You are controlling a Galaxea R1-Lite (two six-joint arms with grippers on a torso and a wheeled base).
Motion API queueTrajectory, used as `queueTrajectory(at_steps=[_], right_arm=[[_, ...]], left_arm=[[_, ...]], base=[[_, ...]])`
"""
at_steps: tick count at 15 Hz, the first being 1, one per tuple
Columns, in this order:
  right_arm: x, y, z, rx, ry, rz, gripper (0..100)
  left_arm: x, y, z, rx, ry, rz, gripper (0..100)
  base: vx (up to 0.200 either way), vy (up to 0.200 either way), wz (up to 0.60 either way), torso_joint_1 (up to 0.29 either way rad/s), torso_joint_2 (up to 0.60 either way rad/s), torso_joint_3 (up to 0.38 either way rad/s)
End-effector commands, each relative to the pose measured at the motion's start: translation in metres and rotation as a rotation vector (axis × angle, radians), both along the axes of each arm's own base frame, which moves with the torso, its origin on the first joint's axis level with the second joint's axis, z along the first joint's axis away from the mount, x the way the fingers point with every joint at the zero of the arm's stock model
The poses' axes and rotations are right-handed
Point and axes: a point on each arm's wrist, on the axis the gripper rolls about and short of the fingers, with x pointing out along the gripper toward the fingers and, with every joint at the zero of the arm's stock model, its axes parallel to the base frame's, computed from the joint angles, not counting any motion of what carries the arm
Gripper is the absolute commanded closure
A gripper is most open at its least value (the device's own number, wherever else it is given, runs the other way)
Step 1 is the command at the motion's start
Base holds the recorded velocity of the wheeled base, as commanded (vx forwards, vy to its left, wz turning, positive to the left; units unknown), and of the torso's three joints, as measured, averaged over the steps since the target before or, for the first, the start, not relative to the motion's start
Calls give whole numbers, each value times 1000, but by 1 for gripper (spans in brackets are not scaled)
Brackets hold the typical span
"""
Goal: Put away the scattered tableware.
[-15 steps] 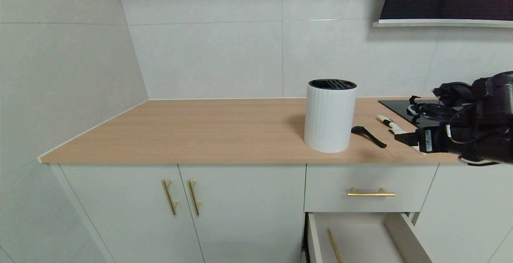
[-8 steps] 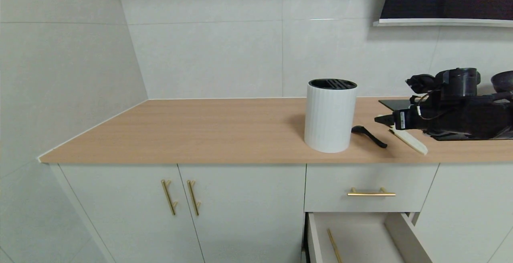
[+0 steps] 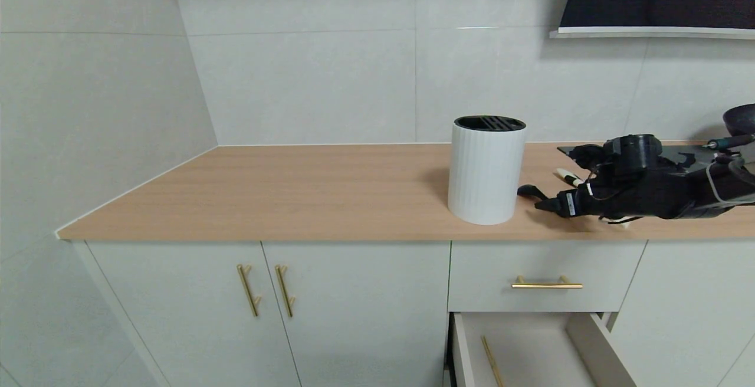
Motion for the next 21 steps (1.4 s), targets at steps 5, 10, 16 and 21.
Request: queueTrajectory(at_steps=[5,10,16,21], right_arm=[[13,-2,-14,19,8,14,0],[18,-5,-18,46,12,19,0],[22,-7,-24,47,20,16,100],[25,-7,-31,47,35,14,100]], left_arm=[[0,0,0,0,0,1,0],[0,0,0,0,0,1,0],[0,0,0,0,0,1,0],[0,0,0,0,0,1,0]], base=[[0,0,0,0,0,0],[0,0,0,0,0,0],[0,0,0,0,0,0],[0,0,0,0,0,0]])
